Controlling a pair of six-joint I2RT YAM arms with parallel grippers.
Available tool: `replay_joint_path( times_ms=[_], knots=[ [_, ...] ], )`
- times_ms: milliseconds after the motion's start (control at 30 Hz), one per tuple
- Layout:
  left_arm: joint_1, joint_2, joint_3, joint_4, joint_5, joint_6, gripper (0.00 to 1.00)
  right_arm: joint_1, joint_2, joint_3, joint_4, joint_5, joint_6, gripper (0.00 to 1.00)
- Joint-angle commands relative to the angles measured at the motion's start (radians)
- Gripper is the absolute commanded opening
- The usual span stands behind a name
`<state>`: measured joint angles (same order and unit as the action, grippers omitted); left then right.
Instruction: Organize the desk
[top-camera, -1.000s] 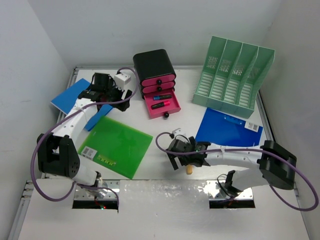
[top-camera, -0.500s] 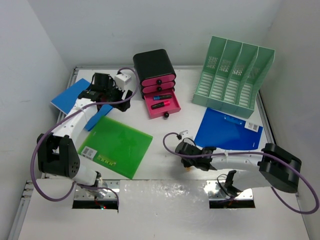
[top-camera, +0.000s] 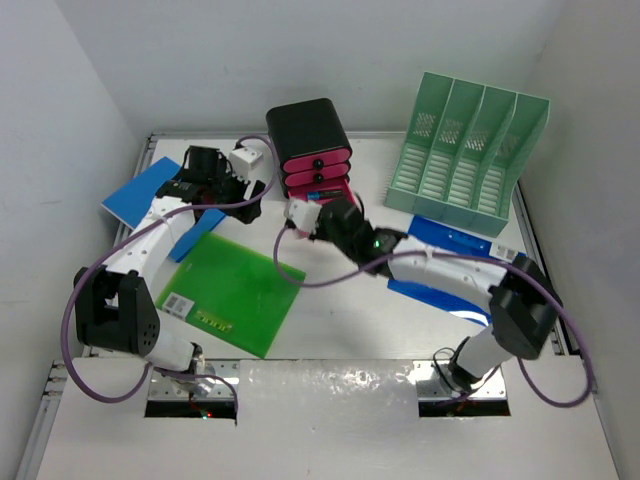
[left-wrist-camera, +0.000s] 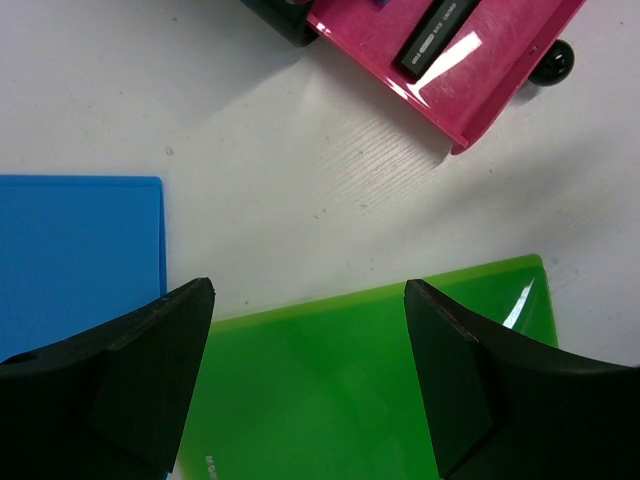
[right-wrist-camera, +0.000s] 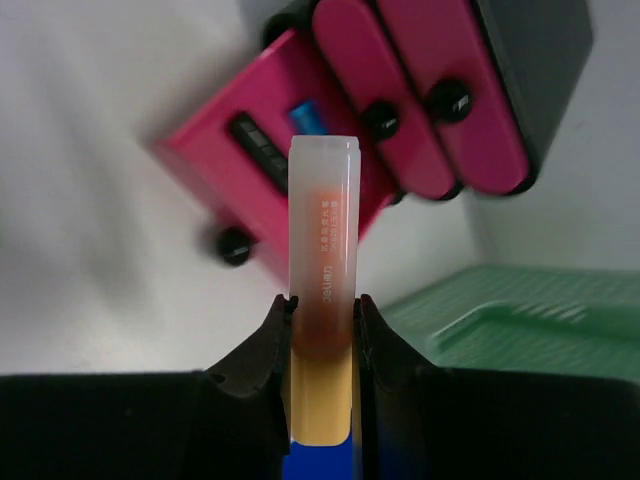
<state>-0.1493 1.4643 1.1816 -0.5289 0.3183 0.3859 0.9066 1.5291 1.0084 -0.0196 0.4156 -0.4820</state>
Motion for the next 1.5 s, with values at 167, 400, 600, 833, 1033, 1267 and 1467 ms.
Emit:
replay_joint_path(
  times_ms=[167, 400, 600, 833, 1033, 1267, 1467],
  knots=[
    [0.010, -0.010, -0.002, 0.024, 0.001, 0.004, 0.75, -0.212, 0.339, 0.419, -0.301, -0.327, -0.673, 0.00],
    [0.008, 0.018, 0.001, 0.021, 0.005, 0.002, 0.75, -0.273, 0.542, 0.711, -0.578, -0.413, -0.744, 0.00],
    [0.010, 0.025, 0.003, 0.023, 0.004, 0.002, 0.75, -0.281, 0.612, 0.705, -0.591, -0.410, -0.751, 0.00],
    [0.010, 0.028, 0.001, 0.027, 0.001, 0.004, 0.75, -0.308, 0.657, 0.656, -0.494, -0.413, -0.728, 0.00],
    [0.010, 0.041, 0.004, 0.027, -0.002, 0.002, 0.75, -0.308, 0.683, 0.628, -0.421, -0.411, -0.716, 0.01],
    [0.010, 0.034, 0.006, 0.029, -0.005, 0.002, 0.75, -0.310, 0.697, 0.624, -0.255, -0.382, -0.695, 0.17],
    [0.010, 0.037, 0.001, 0.036, -0.016, 0.002, 0.75, -0.310, 0.655, 0.610, -0.227, -0.353, -0.681, 0.45]
  ],
)
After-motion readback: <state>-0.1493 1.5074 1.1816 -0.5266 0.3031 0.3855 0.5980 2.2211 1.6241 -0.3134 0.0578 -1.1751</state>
